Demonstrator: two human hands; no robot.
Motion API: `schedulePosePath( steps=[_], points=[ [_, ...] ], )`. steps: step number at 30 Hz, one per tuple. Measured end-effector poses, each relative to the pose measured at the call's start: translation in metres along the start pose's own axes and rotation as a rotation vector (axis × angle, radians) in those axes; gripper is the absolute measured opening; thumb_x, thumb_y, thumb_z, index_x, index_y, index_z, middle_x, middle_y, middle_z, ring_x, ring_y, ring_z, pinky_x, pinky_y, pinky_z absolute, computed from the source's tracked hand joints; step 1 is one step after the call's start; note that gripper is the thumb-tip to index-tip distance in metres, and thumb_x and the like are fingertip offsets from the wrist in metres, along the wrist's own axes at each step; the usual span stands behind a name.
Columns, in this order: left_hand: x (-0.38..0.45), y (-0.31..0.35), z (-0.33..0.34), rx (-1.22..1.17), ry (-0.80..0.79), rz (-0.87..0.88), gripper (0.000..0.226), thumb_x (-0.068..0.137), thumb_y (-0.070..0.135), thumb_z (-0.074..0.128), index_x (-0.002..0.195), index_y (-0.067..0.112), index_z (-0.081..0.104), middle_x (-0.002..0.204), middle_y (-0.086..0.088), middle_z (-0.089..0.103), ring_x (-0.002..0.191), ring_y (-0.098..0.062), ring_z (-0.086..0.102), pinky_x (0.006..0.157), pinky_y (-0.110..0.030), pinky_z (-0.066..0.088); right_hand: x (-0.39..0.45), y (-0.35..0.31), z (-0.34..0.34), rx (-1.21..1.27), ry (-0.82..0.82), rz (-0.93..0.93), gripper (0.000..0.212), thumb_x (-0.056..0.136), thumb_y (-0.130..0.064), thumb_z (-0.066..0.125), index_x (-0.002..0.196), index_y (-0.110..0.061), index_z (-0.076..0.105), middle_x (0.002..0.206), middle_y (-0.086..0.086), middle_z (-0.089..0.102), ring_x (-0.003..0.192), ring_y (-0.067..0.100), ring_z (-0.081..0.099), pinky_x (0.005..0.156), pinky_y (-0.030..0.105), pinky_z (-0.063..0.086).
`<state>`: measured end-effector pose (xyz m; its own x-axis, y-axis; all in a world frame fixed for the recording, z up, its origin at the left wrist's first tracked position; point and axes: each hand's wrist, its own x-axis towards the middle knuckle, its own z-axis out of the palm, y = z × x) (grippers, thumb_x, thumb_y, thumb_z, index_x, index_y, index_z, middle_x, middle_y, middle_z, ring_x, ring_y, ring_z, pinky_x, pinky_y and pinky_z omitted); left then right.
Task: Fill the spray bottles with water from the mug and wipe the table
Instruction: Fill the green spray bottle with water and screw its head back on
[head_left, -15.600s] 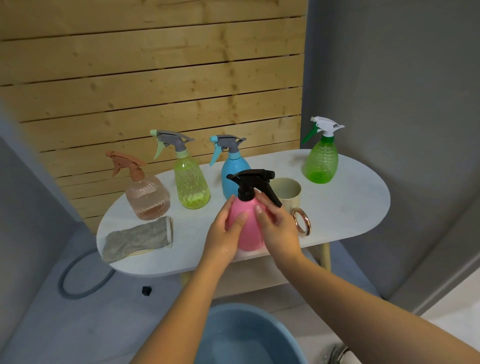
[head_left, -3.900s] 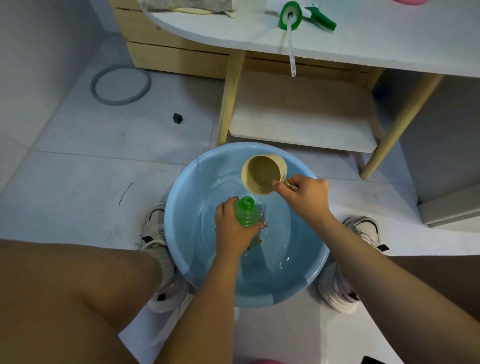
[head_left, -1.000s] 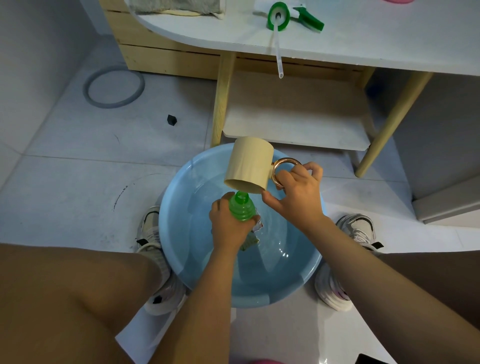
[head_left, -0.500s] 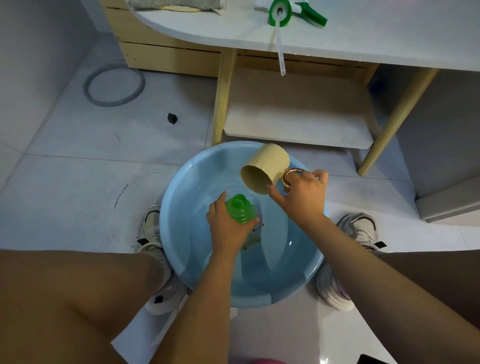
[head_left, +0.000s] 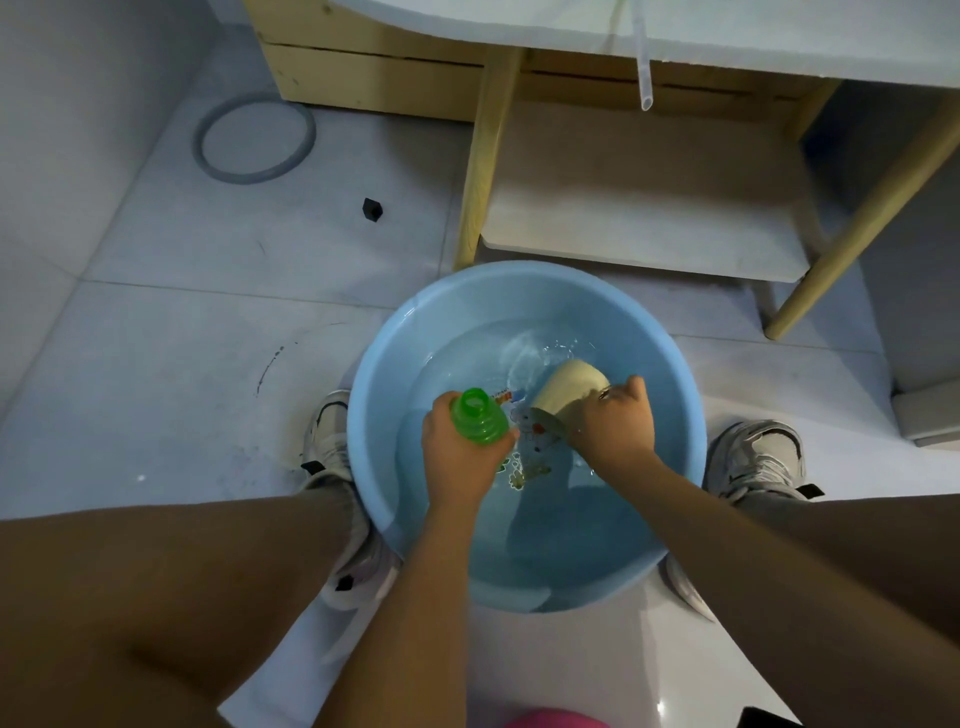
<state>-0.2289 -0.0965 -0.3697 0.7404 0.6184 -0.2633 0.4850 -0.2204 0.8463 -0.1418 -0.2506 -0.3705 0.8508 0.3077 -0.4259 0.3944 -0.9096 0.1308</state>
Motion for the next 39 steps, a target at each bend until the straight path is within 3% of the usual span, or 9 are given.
schedulePosePath(
  steps=[2, 3, 5, 10, 16, 25, 30, 36, 39],
  points=[
    [0.0, 0.001, 0.0, -0.002, 0.009, -0.01, 0.056, 0.054, 0.02, 0.087, 0.091, 0.03, 0.046, 0.09, 0.006, 0.052, 0.085, -0.017, 0.056, 0.073, -0.026, 0.043, -0.006, -0.008, -0.011, -0.104, -0.044, -0.029, 0.053, 0.077, -0.054, 0.036, 0.043, -0.015, 0.045, 0.041, -0.004, 0.017, 0.047, 0.02, 0.03, 0.071, 0.035, 0.019],
    [0.0, 0.001, 0.0, -0.004, 0.01, -0.009, 0.055, 0.053, 0.021, 0.087, 0.09, 0.03, 0.047, 0.091, 0.005, 0.054, 0.086, -0.018, 0.057, 0.074, -0.029, 0.047, -0.005, -0.009, -0.01, -0.103, 0.006, -0.051, 0.055, 0.082, -0.05, 0.021, 0.051, -0.017, 0.052, 0.044, -0.004, 0.026, 0.052, 0.021, 0.034, 0.075, 0.034, 0.019],
    [0.001, 0.001, -0.001, -0.007, 0.019, -0.002, 0.054, 0.051, 0.026, 0.087, 0.086, 0.034, 0.046, 0.092, 0.002, 0.058, 0.086, -0.019, 0.059, 0.076, -0.034, 0.051, -0.003, -0.007, -0.017, 0.02, 0.077, 0.002, 0.045, 0.09, -0.039, 0.031, 0.054, -0.018, 0.046, 0.05, -0.005, 0.035, 0.059, 0.019, 0.039, 0.08, 0.034, 0.022],
    [0.001, 0.002, 0.0, 0.002, 0.025, 0.005, 0.05, 0.048, 0.035, 0.082, 0.085, 0.029, 0.05, 0.087, 0.001, 0.061, 0.084, -0.022, 0.06, 0.074, -0.039, 0.053, 0.008, 0.006, -0.032, 0.542, -0.125, 0.239, 0.048, 0.087, -0.051, 0.044, 0.053, -0.018, 0.044, 0.057, -0.002, 0.047, 0.066, 0.02, 0.048, 0.091, 0.038, 0.03],
    [-0.003, 0.002, 0.005, 0.026, -0.003, 0.021, 0.055, 0.046, 0.04, 0.079, 0.092, 0.023, 0.054, 0.09, 0.002, 0.063, 0.088, -0.023, 0.061, 0.077, -0.042, 0.053, 0.007, 0.017, -0.042, 1.03, -0.115, 0.335, 0.047, 0.082, -0.043, 0.058, 0.051, -0.017, 0.035, 0.052, -0.001, 0.034, 0.053, 0.017, 0.034, 0.063, 0.033, 0.03],
    [-0.011, 0.02, 0.008, 0.02, -0.052, 0.06, 0.052, 0.051, 0.027, 0.085, 0.089, 0.026, 0.05, 0.092, 0.003, 0.059, 0.091, -0.02, 0.058, 0.079, -0.037, 0.05, -0.013, 0.012, -0.073, 0.859, 0.261, 0.125, 0.052, 0.083, -0.046, 0.059, 0.054, -0.018, 0.026, 0.05, -0.002, 0.027, 0.051, 0.017, 0.03, 0.072, 0.032, 0.027],
    [-0.012, 0.024, 0.012, 0.013, -0.071, 0.038, 0.056, 0.045, 0.044, 0.075, 0.092, 0.022, 0.053, 0.093, 0.002, 0.061, 0.09, -0.021, 0.06, 0.076, -0.04, 0.053, -0.02, 0.009, -0.075, 0.791, 0.5, 0.024, 0.05, 0.063, -0.067, 0.033, 0.05, -0.02, 0.024, 0.043, -0.002, 0.024, 0.045, 0.016, 0.03, 0.074, 0.029, 0.022],
    [-0.012, 0.028, 0.012, 0.016, -0.073, 0.06, 0.048, 0.054, 0.035, 0.083, 0.089, 0.022, 0.053, 0.091, 0.004, 0.058, 0.089, -0.016, 0.056, 0.069, -0.028, 0.047, -0.017, 0.011, -0.07, 0.695, 0.66, -0.065, 0.045, 0.071, -0.06, 0.039, 0.049, -0.024, 0.024, 0.042, -0.007, 0.025, 0.046, 0.013, 0.033, 0.077, 0.029, 0.02],
    [-0.01, 0.028, 0.013, 0.033, -0.084, 0.066, 0.056, 0.056, 0.032, 0.084, 0.101, 0.019, 0.054, 0.101, 0.002, 0.058, 0.097, -0.015, 0.053, 0.074, -0.025, 0.044, -0.017, 0.011, -0.07, 0.653, 0.699, -0.078, 0.046, 0.072, -0.058, 0.042, 0.051, -0.019, 0.032, 0.043, -0.006, 0.03, 0.049, 0.018, 0.038, 0.076, 0.029, 0.021]
  ],
)
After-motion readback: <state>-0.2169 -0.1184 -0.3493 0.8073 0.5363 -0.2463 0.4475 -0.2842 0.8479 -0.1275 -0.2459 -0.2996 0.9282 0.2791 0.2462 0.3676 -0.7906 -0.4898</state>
